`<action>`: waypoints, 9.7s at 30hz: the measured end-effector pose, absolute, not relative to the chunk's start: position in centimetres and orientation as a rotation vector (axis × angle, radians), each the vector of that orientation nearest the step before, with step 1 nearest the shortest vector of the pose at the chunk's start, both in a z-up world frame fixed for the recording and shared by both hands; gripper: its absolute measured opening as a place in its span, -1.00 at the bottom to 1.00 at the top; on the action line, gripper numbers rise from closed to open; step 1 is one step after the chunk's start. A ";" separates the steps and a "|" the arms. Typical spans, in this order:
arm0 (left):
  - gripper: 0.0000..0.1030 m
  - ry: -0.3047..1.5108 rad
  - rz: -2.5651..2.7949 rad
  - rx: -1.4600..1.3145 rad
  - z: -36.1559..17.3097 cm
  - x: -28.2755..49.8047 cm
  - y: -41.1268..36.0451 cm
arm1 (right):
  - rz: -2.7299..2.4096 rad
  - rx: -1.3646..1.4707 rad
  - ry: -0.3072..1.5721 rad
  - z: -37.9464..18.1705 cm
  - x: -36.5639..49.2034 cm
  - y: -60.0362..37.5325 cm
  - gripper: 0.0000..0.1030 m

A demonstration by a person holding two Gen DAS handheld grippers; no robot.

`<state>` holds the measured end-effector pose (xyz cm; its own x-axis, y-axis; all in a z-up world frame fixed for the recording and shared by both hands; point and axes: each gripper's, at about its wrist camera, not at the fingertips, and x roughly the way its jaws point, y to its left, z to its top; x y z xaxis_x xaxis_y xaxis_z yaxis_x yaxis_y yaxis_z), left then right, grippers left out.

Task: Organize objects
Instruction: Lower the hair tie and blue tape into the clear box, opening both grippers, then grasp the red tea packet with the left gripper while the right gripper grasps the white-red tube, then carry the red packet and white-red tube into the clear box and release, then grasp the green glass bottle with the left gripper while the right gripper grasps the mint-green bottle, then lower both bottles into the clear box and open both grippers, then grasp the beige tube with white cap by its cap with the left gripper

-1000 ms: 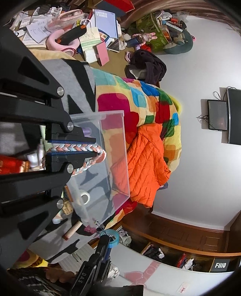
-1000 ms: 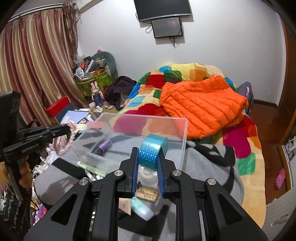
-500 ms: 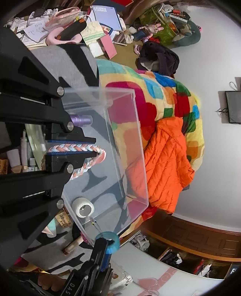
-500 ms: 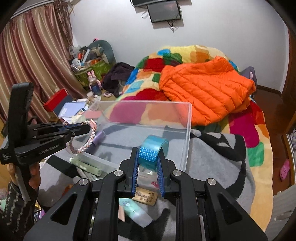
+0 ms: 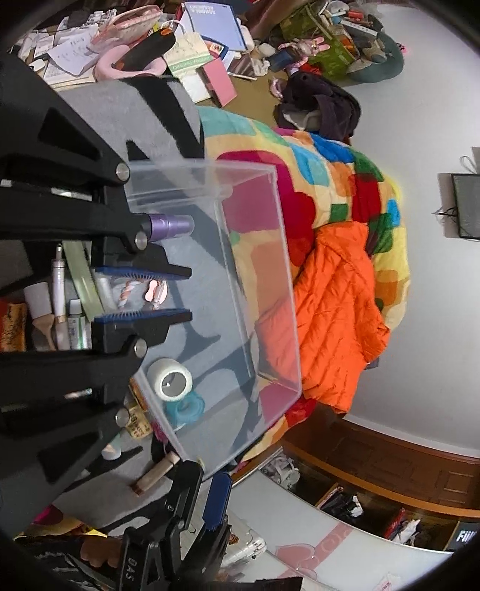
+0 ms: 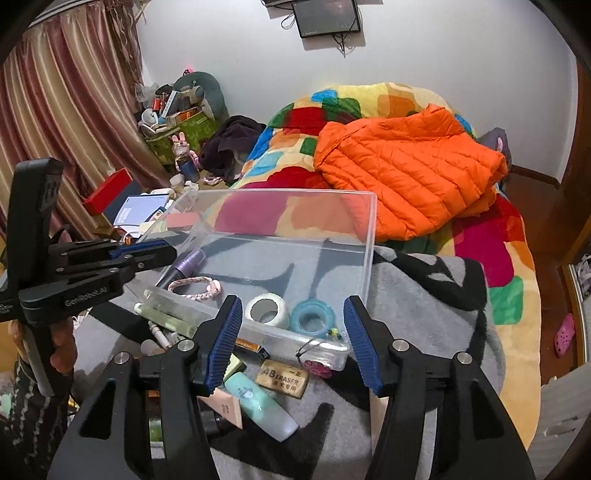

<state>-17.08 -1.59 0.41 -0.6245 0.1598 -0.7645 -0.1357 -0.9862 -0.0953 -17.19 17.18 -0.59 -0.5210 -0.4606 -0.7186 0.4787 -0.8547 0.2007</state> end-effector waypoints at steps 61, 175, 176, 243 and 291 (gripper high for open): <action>0.04 -0.044 2.688 -1.292 -4.7 -3.5 -1.1 | -2.455 1.144 0.048 -4.6 -9.2 22.8 -0.73; 0.01 -0.207 2.644 -1.232 -4.3 -3.9 -1.1 | -2.258 1.258 0.154 -7.4 -11.3 16.3 -0.31; 0.01 -0.219 2.652 -1.236 -4.3 -3.6 -1.6 | -2.245 1.250 0.157 -7.3 -11.1 16.2 -0.31; -0.21 -0.163 2.794 -1.242 0.7 -16.1 -4.0 | -2.368 1.198 0.140 -2.0 -20.0 10.6 0.38; -0.06 -0.180 2.589 -1.338 -5.8 -7.6 -2.3 | -2.199 1.242 0.098 -6.9 -10.9 14.3 -0.57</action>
